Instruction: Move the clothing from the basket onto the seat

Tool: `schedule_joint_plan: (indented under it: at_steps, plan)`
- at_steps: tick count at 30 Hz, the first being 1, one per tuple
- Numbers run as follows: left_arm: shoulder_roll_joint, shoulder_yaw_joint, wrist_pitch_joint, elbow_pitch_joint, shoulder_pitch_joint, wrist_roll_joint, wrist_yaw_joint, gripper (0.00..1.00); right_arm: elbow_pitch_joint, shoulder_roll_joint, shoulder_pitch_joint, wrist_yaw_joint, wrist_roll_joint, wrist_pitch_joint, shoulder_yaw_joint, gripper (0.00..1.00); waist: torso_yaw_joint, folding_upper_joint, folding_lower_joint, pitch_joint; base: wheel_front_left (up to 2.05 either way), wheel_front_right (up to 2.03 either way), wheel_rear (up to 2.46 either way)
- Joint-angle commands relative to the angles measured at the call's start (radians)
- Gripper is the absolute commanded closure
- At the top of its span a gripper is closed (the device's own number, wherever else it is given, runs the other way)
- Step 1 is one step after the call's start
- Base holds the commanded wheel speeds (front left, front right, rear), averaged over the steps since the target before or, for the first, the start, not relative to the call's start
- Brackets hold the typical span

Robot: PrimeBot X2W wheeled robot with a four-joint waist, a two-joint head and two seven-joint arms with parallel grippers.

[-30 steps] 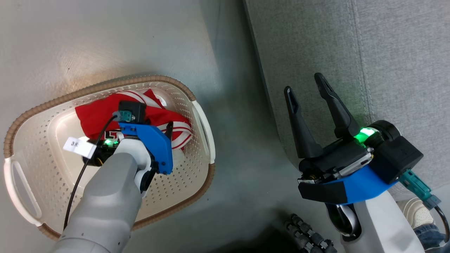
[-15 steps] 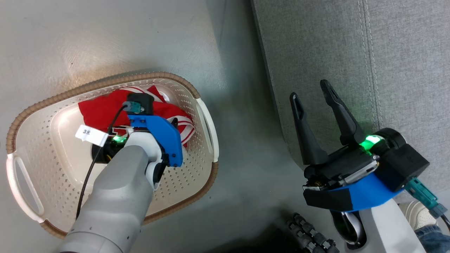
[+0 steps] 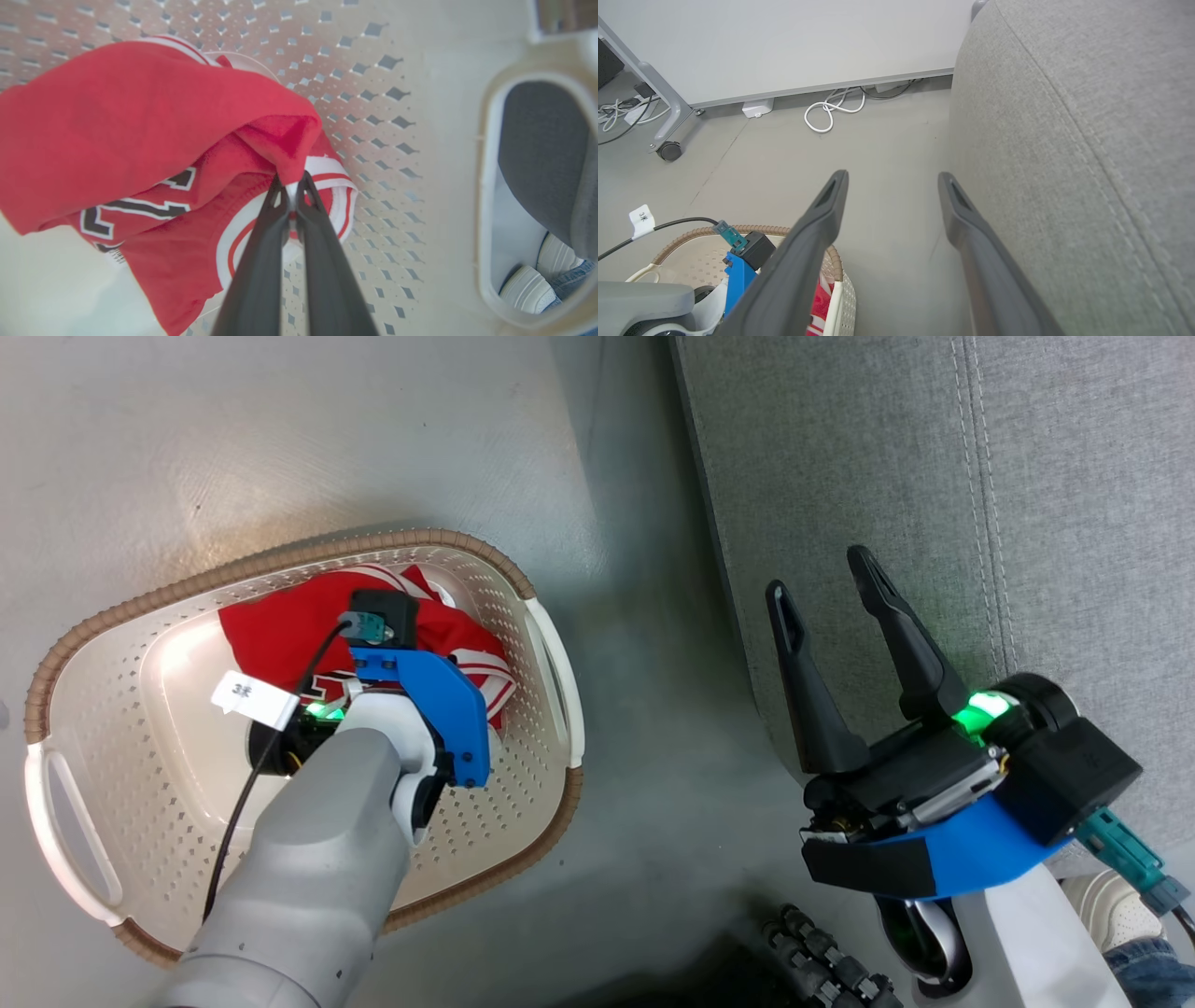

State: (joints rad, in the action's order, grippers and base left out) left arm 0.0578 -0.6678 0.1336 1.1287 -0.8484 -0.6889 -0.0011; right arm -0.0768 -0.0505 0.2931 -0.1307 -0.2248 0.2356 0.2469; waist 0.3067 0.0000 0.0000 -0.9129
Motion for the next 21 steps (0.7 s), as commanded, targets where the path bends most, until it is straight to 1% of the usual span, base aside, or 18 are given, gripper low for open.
schedule_joint_plan:
  at_steps: [1,9,13,16,21]
  plan:
    - [0.004,0.0,-0.011,0.014,-0.027,-0.006,-0.01,1.0,0.003,0.0,0.016,0.0,-0.004,0.001,0.003,0.0,0.001,0.0,0.0,0.001,0.0,0.0,0.0]
    - [0.001,-0.002,-0.047,0.085,-0.056,-0.014,-0.033,1.0,0.022,0.0,0.044,0.0,-0.01,0.006,0.018,0.0,0.006,0.0,0.0,0.007,0.0,0.0,0.0]
    - [-0.001,-0.009,-0.06,0.103,-0.06,-0.016,-0.043,1.0,0.035,0.0,0.055,0.0,-0.008,0.01,0.022,0.0,-0.004,0.0,0.0,0.022,0.0,0.0,0.0]
    - [-0.004,-0.02,-0.084,0.108,-0.041,-0.016,-0.057,1.0,0.05,0.0,0.058,0.0,-0.005,0.011,0.026,0.0,-0.021,0.0,0.0,0.058,0.0,0.0,0.0]
    - [-0.006,-0.059,-0.119,0.104,0.005,-0.007,-0.09,1.0,0.084,0.0,0.065,0.0,0.012,0.01,0.029,0.0,-0.068,0.0,0.0,0.151,0.0,0.0,0.0]
